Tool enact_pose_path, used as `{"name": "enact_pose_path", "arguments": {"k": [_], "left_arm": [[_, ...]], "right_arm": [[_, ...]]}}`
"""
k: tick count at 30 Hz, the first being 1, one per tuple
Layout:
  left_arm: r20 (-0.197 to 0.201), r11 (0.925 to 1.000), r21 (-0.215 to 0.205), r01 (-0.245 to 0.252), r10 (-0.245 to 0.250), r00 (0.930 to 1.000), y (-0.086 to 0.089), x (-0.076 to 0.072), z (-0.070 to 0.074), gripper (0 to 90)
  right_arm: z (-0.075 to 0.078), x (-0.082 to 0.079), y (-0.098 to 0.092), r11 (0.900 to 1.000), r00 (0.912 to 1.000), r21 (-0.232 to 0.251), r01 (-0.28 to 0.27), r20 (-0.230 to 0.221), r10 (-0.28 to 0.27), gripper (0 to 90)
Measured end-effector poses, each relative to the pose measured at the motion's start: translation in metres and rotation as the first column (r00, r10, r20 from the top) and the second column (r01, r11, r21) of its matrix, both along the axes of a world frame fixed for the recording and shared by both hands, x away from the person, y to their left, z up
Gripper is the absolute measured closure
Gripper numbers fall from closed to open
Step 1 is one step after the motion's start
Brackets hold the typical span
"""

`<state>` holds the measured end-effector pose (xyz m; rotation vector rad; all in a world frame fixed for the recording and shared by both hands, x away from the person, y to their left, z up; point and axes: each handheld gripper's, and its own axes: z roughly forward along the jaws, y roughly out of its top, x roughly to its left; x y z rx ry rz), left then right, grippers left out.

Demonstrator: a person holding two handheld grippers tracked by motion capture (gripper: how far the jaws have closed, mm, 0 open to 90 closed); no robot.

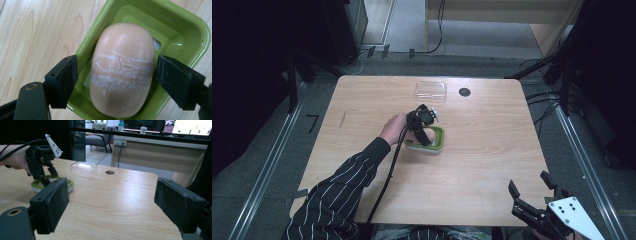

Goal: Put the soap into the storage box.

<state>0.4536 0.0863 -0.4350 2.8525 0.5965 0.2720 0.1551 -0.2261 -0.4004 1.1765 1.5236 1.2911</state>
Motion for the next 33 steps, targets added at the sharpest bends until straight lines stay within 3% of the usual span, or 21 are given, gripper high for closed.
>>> {"name": "enact_pose_path", "arguments": {"k": [13,21,25,33], "left_arm": [[0.02,0.9996,-0.006,-0.028,0.028,0.9994,0.007,-0.009,0.019,12.1],[0.022,0.9992,0.004,-0.041,0.04,0.9989,0.018,-0.031,0.031,8.7],[-0.003,0.9986,0.021,-0.049,0.049,0.9988,0.023,-0.039,0.031,7.0],[-0.009,0.9969,0.042,-0.067,0.068,0.9977,0.031,-0.055,0.033,4.7]], "right_arm": [[0.0,0.0,0.0,1.0,1.0,0.003,0.001,0.001,-0.001,13.2],[0.0,0.0,0.0,1.0,1.0,0.001,0.0,0.002,0.0,13.2],[0.0,0.0,0.0,1.0,1.0,0.003,0.0,0.002,0.0,13.2],[0.0,0.0,0.0,1.0,1.0,0.004,0.001,0.002,-0.001,13.2]]}}
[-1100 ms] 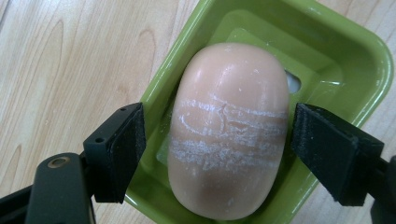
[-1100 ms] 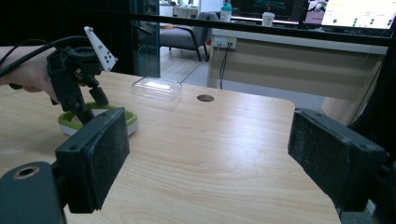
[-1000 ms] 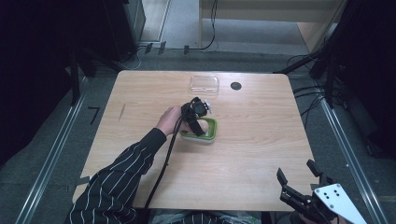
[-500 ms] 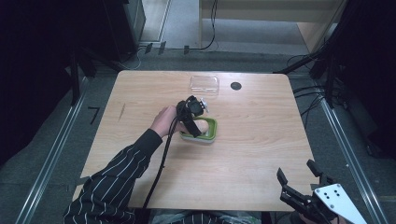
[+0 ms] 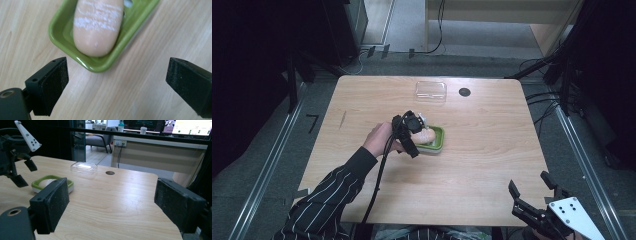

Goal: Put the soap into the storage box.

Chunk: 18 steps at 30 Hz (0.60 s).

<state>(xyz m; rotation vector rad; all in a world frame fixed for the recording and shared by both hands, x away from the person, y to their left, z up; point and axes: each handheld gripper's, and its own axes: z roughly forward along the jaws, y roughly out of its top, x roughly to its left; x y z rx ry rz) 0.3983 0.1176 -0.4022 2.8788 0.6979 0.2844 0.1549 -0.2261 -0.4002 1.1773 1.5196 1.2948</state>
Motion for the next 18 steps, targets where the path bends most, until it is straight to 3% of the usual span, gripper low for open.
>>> {"name": "enact_pose_path", "arguments": {"k": [8,18], "left_arm": [[-0.006,0.9998,0.017,-0.003,0.003,1.0,0.007,-0.016,0.001,3.8],[-0.021,0.9995,0.032,-0.004,0.005,0.9998,0.019,-0.047,-0.005,3.5]], "right_arm": [[0.0,0.0,0.0,1.0,1.0,-0.001,-0.002,0.002,0.002,13.2],[0.0,0.0,0.0,1.0,1.0,-0.001,-0.002,0.003,0.002,13.2]]}}
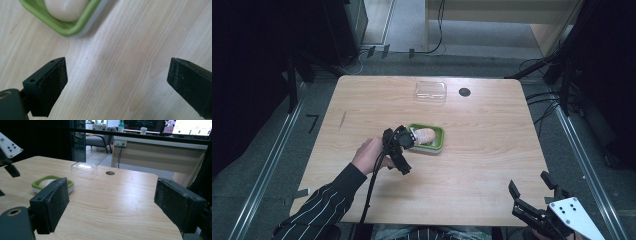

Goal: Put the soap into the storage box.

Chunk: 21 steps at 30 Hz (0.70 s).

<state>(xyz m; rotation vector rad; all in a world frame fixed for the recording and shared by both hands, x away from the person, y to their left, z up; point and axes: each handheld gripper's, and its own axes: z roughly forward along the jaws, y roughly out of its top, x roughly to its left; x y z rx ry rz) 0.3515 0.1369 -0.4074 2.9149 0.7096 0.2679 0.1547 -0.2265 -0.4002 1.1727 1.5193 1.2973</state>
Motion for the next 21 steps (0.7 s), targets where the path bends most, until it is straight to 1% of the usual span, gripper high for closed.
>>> {"name": "enact_pose_path", "arguments": {"k": [1,2,5,7,9,10,11,13,16,20,21], "left_arm": [[-0.004,1.0,0.008,0.001,-0.001,1.0,0.001,-0.002,-0.001,3.4],[-0.009,1.0,0.001,-0.006,0.006,0.9999,0.004,-0.006,-0.003,3.4],[-0.009,0.9999,0.01,-0.005,0.005,0.9999,0.007,-0.011,-0.005,3.4],[-0.014,0.9999,0.004,-0.01,0.01,0.9999,0.012,-0.016,-0.006,3.4],[-0.014,0.9999,0.005,-0.011,0.011,0.9998,0.014,-0.017,-0.006,3.4],[-0.016,0.9999,0.0,-0.013,0.013,0.9998,0.017,-0.021,-0.008,3.4],[-0.016,0.9999,0.0,-0.013,0.013,0.9998,0.017,-0.021,-0.008,3.4],[-0.024,0.9998,0.012,-0.014,0.014,0.9996,0.02,-0.026,-0.01,3.4],[-0.029,0.9998,0.014,-0.016,0.016,0.9995,0.026,-0.034,-0.013,3.3],[-0.032,0.9996,0.012,-0.026,0.026,0.9991,0.032,-0.041,-0.016,3.3],[-0.032,0.9996,0.012,-0.026,0.026,0.9991,0.032,-0.041,-0.016,3.3]], "right_arm": [[0.0,0.0,0.0,1.0,1.0,0.0,0.0,0.0,0.0,13.2],[0.0,0.0,0.0,1.0,1.0,-0.002,-0.001,-0.001,0.001,13.2],[0.0,0.0,0.0,1.0,1.0,0.0,0.0,0.0,0.0,13.2],[0.0,0.0,0.0,1.0,1.0,-0.001,0.0,-0.001,0.0,13.2],[0.0,0.0,0.0,1.0,1.0,-0.001,0.0,-0.001,0.0,13.2],[0.0,0.0,0.0,1.0,1.0,0.0,-0.001,0.0,0.001,13.2],[0.0,0.0,0.0,1.0,1.0,0.0,-0.001,-0.001,0.001,13.2],[0.0,0.0,0.0,1.0,1.0,0.0,-0.001,0.0,0.001,13.2],[0.0,0.0,0.0,1.0,1.0,-0.001,-0.001,0.0,0.001,13.2],[0.0,0.0,0.0,1.0,1.0,0.0,0.0,0.0,0.0,13.2],[0.0,0.0,0.0,1.0,1.0,0.0,0.0,0.0,0.0,13.2]]}}
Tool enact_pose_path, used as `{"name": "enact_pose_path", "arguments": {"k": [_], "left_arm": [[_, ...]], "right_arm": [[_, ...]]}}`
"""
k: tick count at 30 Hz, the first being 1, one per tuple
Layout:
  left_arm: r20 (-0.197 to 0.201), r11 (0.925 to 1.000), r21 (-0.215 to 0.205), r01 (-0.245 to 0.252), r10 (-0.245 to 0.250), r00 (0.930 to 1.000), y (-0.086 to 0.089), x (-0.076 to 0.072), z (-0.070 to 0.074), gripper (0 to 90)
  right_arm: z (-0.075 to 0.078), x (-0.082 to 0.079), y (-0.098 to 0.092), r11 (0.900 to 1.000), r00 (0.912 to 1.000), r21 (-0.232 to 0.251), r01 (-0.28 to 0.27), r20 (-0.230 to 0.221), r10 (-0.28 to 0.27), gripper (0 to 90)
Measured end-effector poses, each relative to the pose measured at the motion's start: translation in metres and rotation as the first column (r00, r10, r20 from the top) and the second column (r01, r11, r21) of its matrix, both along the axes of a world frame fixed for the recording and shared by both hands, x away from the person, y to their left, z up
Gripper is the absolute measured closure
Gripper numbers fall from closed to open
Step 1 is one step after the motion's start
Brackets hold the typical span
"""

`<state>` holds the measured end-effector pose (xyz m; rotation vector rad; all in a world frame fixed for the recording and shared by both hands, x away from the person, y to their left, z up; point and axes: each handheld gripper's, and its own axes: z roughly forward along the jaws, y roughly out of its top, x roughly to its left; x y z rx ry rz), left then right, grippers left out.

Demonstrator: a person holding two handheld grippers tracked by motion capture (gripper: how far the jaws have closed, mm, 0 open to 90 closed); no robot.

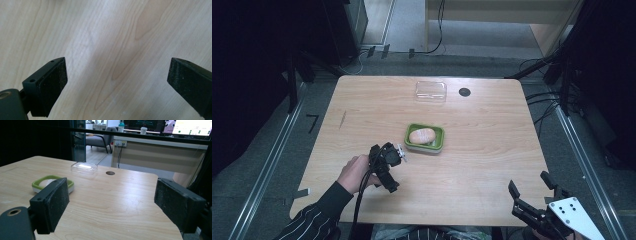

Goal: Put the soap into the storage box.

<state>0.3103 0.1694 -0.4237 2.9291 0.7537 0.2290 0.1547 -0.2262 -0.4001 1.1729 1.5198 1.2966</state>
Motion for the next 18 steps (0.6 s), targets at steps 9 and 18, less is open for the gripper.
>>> {"name": "enact_pose_path", "arguments": {"k": [9,18], "left_arm": [[0.0,0.9998,0.008,-0.02,0.02,0.9998,0.017,-0.014,-0.008,3.2],[-0.004,1.0,-0.001,-0.009,0.009,1.0,0.016,-0.012,-0.012,1.6]], "right_arm": [[0.0,0.0,0.0,1.0,1.0,0.0,0.0,0.0,0.0,13.2],[-0.001,0.002,-0.002,1.0,1.0,0.007,0.0,-0.002,0.0,13.2]]}}
